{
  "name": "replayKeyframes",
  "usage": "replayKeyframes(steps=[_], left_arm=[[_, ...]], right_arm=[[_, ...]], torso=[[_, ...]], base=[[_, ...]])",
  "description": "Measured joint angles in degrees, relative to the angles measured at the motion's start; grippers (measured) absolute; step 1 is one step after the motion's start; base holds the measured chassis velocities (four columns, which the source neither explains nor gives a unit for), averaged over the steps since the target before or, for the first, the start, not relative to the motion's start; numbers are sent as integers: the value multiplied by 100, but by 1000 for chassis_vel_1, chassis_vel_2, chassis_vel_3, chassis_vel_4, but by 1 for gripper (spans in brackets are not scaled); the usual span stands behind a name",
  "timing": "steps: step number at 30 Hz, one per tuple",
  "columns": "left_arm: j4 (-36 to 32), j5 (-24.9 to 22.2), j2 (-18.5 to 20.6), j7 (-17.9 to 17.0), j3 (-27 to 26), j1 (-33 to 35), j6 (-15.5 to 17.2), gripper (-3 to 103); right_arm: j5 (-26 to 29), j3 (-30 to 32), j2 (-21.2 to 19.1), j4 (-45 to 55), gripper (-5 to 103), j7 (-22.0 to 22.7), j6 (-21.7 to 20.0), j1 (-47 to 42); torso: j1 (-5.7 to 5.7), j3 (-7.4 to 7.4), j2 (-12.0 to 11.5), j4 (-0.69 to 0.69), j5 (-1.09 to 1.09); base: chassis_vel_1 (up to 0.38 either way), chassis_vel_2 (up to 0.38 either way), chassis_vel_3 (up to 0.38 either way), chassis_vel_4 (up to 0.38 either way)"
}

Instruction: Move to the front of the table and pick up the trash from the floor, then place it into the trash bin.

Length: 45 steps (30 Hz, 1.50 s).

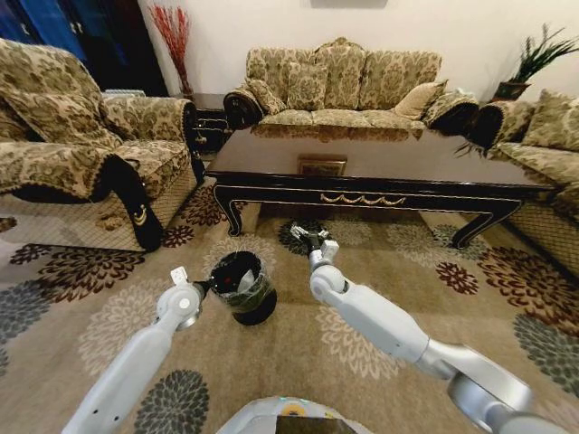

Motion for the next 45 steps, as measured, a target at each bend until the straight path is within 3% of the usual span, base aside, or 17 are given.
replayKeyframes(steps=[8, 12, 14, 16, 17, 22, 26, 28, 29, 31, 33, 34, 36, 38, 40, 42, 45], left_arm=[[87, -2, 60, -109, 108, -51, -19, 0], [-2, -6, 104, -130, 179, -34, -95, 20], [-34, -6, 120, -150, 183, -22, -100, 20], [-273, -15, 259, -406, 203, 50, -134, 35], [-273, -15, 259, -406, 203, 50, -134, 35], [-918, -3, 761, -694, 61, 337, -303, 51], [-1529, 309, 1173, -555, -219, 674, -523, 62], [-1815, 830, 1393, -141, -324, 710, -840, 74], [-1815, 830, 1393, -141, -324, 710, -840, 74], [-1861, 1633, 1514, 600, -478, 741, -1333, 84], [-1849, 2052, 1526, 1107, -686, 864, -1611, 94], [-1849, 2052, 1526, 1107, -686, 864, -1611, 94], [-1890, 2676, 1466, 1880, -1224, 1317, -1861, 100], [-1915, 2932, 1432, 2139, -1432, 1510, -1931, 100], [-1967, 3568, 1314, 2841, -1941, 1979, -2199, 100], [-1974, 3696, 1267, 3030, -2063, 2087, -2301, 100], [-2012, 3824, 1009, 3722, -2481, 2389, -2693, 100]], right_arm=[[-7, 96, -48, -9, 100, 42, -31, -74], [-5, 137, -100, 45, 100, 59, -40, -109], [-4, 142, -105, 53, 100, 64, -41, -112], [2, 162, -123, 97, 100, 83, -46, -131], [2, 162, -123, 97, 100, 83, -46, -131], [10, 245, -131, 142, 100, 112, -56, -164], [62, 406, -146, 186, 100, 204, -68, -241], [88, 630, -334, 283, 100, 232, -58, -365], [88, 630, -334, 283, 100, 232, -58, -365], [77, 878, -528, 341, 100, 168, 73, -495], [50, 994, -648, 347, 100, 31, 258, -545], [50, 994, -648, 347, 100, 31, 258, -545], [-154, 1148, -835, 351, 100, -301, 564, -658], [-254, 1210, -894, 369, 100, -386, 620, -709], [-494, 1426, -1045, 497, 100, -566, 723, -915], [-536, 1503, -1094, 563, 100, -603, 732, -997], [-609, 1784, -1285, 879, 100, -865, 851, -1400]], torso=[[0, 0, 0, -1, 0], [0, 0, 0, -2, -2], [0, 0, 0, -2, -2], [0, 0, 0, -1, -1], [0, 0, 0, -1, -1], [0, 0, 0, 0, 1], [0, 0, 0, 5, 1], [0, -1, 0, 1, -1], [0, -1, 0, 1, -1], [0, 0, 0, -4, 3], [0, 0, 0, -6, 0], [0, 0, 0, -6, 0], [0, 0, 0, 0, 0], [0, 0, 0, 2, -1], [-1, 0, 0, 2, 2], [-1, 0, 0, 3, 2], [0, 0, 0, -2, 0]], base=[[0, 0, 0, 0], [0, 0, 0, 0], [0, 0, 0, 0], [0, 0, 0, 0], [0, 0, 0, 0], [0, 0, 0, 0], [0, 0, 0, 0], [0, 0, 0, 0], [0, 0, 0, 0], [0, 0, 0, 0], [0, 0, 0, 0], [0, 0, 0, 0], [0, 0, 0, 0], [0, 0, 0, 0], [0, 0, 0, 0], [0, 0, 0, 0], [0, 0, 0, 0]])
